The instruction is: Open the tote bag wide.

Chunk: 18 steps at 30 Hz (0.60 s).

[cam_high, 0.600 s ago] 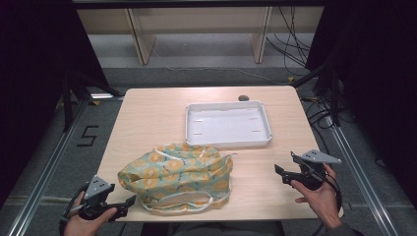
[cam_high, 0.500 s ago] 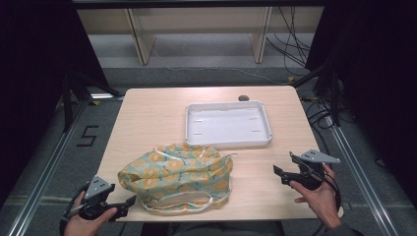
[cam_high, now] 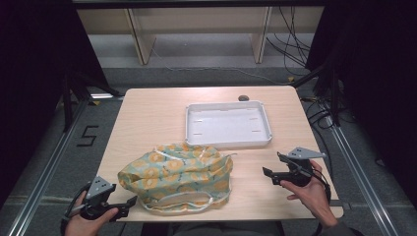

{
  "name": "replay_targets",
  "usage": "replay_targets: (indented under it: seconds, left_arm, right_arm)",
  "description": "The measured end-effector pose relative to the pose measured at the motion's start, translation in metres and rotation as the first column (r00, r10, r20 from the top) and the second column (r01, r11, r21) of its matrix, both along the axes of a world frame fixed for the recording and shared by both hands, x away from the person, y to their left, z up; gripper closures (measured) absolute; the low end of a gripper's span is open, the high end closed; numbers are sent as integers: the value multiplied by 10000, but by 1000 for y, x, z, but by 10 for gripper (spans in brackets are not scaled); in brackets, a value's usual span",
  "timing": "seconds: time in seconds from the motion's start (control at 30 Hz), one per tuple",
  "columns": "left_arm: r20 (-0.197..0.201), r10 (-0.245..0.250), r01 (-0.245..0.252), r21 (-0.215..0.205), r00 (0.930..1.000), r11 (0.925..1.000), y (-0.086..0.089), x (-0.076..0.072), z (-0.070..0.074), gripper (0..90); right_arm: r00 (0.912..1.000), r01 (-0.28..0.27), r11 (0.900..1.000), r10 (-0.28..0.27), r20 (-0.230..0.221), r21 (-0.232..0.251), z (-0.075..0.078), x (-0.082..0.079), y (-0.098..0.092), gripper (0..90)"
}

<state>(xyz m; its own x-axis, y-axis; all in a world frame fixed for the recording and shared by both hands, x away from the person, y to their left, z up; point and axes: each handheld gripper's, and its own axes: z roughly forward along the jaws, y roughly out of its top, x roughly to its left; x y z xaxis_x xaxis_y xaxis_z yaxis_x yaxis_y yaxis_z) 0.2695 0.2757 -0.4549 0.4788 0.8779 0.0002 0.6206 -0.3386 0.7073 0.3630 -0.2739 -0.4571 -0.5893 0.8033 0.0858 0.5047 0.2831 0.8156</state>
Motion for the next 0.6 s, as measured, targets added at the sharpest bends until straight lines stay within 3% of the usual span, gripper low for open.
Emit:
replay_targets:
  seconds: [0.1,0.2,0.23,0.3,0.33,0.37,0.4,0.43,0.47,0.5,0.53,0.57,0.6]
  left_arm:
    - [-10,-48,48,-73,10000,10000,0,1,-1,151]
    - [121,118,-114,-331,9999,9994,-2,1,-2,152]
    - [100,54,-52,-225,9999,9997,-1,1,-2,151]
    - [54,57,-56,-157,10000,9999,-1,1,-1,152]
    - [5,-47,47,-51,10000,10000,0,1,-1,152]
    - [5,-47,47,-51,10000,10000,0,1,-1,152]
    - [83,166,-164,-263,9998,9995,-2,1,-2,152]
    - [83,166,-164,-263,9998,9995,-2,1,-2,152]
    - [85,242,-239,-290,9997,9993,-3,1,-2,152]
    - [113,299,-294,-382,9995,9988,-3,1,-3,151]
    - [-53,-54,54,-5,10000,10000,-1,2,-2,152]
    - [-53,-54,54,-5,10000,10000,-1,2,-2,151]
    - [-65,-4,4,-14,10000,10000,-2,2,-2,152]
  right_arm:
    - [9993,-210,9998,207,-299,-69,2,1,8,192]
    - [9979,-640,9976,639,-71,-281,2,7,17,209]
    - [9955,-927,9951,920,-244,-335,3,8,21,214]
    - [9949,-984,9950,980,-247,-147,2,8,27,215]
    - [9901,-1400,9900,1398,-117,-191,1,12,36,211]
    - [9901,-1400,9900,1398,-117,-191,1,12,36,211]
    - [9847,-1694,9855,1690,-413,-75,1,13,46,209]
    - [9847,-1694,9855,1690,-413,-75,1,13,46,209]
    - [9818,-1897,9816,1895,-123,-230,1,17,49,204]
    - [9776,-2102,9772,2098,-158,-287,1,17,54,204]
    - [9726,-2323,9722,2323,-47,-296,1,19,61,199]
    - [9726,-2323,9722,2323,-47,-296,1,19,61,199]
    - [9666,-2561,9662,2559,-117,-290,0,19,68,192]
